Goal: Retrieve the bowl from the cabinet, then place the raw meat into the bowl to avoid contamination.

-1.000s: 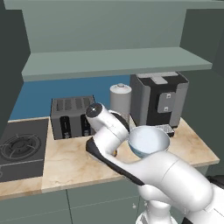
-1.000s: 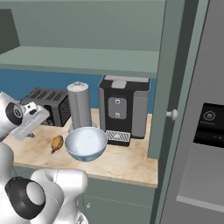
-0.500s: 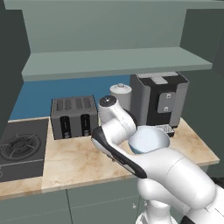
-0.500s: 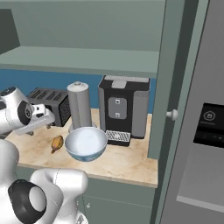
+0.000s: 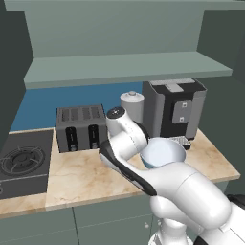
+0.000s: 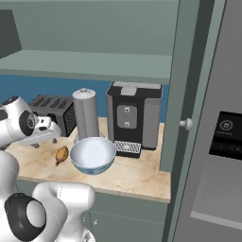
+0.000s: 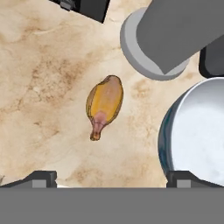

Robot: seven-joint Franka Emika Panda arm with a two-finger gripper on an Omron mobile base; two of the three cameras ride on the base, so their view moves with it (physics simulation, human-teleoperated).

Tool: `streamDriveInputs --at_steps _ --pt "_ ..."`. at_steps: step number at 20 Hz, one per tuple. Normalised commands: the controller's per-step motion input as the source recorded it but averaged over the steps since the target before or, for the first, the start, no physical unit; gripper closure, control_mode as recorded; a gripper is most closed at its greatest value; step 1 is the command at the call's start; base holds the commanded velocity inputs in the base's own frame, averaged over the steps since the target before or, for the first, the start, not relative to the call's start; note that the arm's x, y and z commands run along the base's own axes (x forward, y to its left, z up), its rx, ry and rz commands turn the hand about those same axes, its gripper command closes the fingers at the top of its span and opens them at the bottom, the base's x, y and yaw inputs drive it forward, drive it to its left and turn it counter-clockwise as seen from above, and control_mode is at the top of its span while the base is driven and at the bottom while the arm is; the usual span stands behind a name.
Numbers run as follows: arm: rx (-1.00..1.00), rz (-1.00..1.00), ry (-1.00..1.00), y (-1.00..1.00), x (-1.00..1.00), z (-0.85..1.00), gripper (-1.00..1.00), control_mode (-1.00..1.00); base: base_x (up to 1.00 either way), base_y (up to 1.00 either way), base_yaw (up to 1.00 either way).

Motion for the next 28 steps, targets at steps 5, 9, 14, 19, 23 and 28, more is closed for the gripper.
streamDriveInputs --at_steps 5,9,14,19,23,28 --pt "0.04 -0.15 0.09 -0.21 0.01 -0.03 -1.0 -1.0 0.0 0.0 0.0" --pt "0.01 -0.11 0.0 0.0 0.0 -0.15 -1.0 -1.0 0.0 0.0 0.0" --pt "0.05 -0.07 0.01 0.03 0.04 -0.17 -1.0 -1.0 0.0 0.0 0.0" --pt "0.12 -0.08 0.06 0.01 0.12 -0.22 -1.0 -1.0 0.0 0.0 0.0" --pt "0.09 -0.08 0.03 0.01 0.23 -0.08 -1.0 -1.0 0.0 0.0 0.0" --pt "0.0 -0.05 0.0 0.14 0.33 -0.13 -1.0 -1.0 0.0 0.0 0.0"
